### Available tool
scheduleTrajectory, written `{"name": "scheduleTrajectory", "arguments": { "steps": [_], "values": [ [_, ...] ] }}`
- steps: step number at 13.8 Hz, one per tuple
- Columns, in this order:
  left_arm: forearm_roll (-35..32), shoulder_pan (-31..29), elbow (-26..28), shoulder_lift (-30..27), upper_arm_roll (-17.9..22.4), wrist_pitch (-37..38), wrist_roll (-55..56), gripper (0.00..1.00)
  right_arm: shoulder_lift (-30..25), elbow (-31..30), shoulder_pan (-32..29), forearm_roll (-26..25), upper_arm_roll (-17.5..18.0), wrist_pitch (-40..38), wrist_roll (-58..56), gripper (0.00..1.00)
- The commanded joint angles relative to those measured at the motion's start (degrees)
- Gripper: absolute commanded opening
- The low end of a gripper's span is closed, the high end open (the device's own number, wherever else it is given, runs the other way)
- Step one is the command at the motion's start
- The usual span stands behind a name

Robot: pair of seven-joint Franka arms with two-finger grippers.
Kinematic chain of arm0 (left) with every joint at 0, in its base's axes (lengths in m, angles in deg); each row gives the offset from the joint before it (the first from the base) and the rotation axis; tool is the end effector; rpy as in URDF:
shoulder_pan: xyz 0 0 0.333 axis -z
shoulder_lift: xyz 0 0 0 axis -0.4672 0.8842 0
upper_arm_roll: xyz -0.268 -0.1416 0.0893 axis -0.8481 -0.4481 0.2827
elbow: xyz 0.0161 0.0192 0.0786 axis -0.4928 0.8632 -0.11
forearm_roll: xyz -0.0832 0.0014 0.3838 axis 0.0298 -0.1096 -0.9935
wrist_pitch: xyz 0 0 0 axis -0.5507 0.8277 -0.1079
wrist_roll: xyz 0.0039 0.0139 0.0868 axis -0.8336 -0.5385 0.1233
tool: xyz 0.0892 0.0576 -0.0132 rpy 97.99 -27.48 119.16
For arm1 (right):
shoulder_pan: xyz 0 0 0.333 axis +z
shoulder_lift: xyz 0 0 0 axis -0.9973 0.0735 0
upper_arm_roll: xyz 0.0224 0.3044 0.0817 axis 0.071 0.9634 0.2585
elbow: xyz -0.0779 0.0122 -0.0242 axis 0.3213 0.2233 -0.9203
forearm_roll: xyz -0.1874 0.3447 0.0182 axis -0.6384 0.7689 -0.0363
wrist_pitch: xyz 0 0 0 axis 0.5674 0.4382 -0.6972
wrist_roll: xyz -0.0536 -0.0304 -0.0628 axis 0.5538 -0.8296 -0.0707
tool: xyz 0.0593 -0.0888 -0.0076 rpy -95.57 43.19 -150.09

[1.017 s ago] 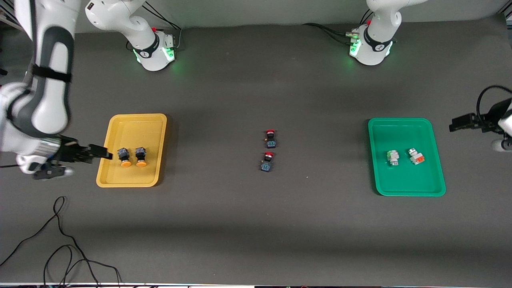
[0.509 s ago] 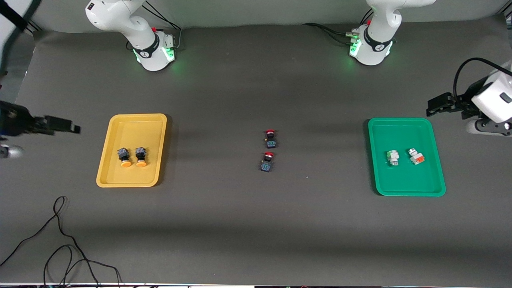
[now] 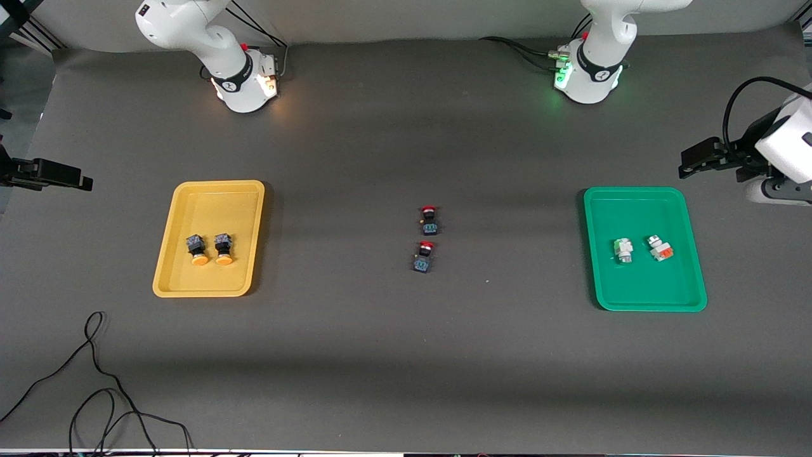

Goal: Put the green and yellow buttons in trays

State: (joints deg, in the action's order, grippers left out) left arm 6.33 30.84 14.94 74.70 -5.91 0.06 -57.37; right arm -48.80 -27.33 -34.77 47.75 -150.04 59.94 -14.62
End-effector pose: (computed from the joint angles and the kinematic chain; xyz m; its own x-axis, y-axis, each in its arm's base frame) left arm 0.5492 -0.0271 0.6060 0.9918 -0.0668 -0.1085 -0.0623 -0.9971 0.0448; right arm 0.5742 -0.0528 0.6188 0.9750 -0.0685 -0.2115 -0.0801 -0.9957 -0.0465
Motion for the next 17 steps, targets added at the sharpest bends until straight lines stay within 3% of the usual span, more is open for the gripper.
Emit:
{"name": "scheduleTrajectory", "arguments": {
  "steps": [1,7,8,9,10,12,15,17],
  "values": [
    [-0.5,1.1,2.2,-2.3,0.9,-0.1,0.0,1.0,0.6,0.6,0.7,-1.4,0.0,-0.9,1.3,1.0],
    [-0.7,1.2,2.0,-2.4,0.9,0.0,0.0,1.0,0.9,0.6,1.1,-2.9,0.2,-3.1,1.2,1.0],
    [-0.7,1.2,1.9,-2.4,0.9,0.0,-0.1,1.0,0.9,0.7,0.7,-2.9,0.7,-3.1,1.2,1.0],
    [-1.2,1.2,2.0,-2.4,0.9,0.2,-0.6,1.0,0.7,1.1,-1.1,-3.4,3.4,-3.1,1.3,1.0],
    [-2.3,1.3,2.0,-2.4,0.7,0.3,-1.4,1.0,0.1,1.7,-4.9,-5.6,7.5,-3.1,1.3,1.0],
    [-2.7,1.2,2.0,-2.4,0.6,0.4,-3.0,1.0,-3.3,4.1,-13.0,-10.5,19.1,-3.3,2.5,1.0],
    [-3.0,1.2,1.8,-2.4,0.6,0.4,-3.2,1.0,-9.1,3.9,-27.2,-18.7,41.4,-3.3,10.2,1.0],
    [-3.1,1.3,1.8,-2.1,0.5,0.6,-3.2,1.0,-11.3,3.4,-35.9,-21.3,53.7,-3.3,14.0,1.0]
  ]
}}
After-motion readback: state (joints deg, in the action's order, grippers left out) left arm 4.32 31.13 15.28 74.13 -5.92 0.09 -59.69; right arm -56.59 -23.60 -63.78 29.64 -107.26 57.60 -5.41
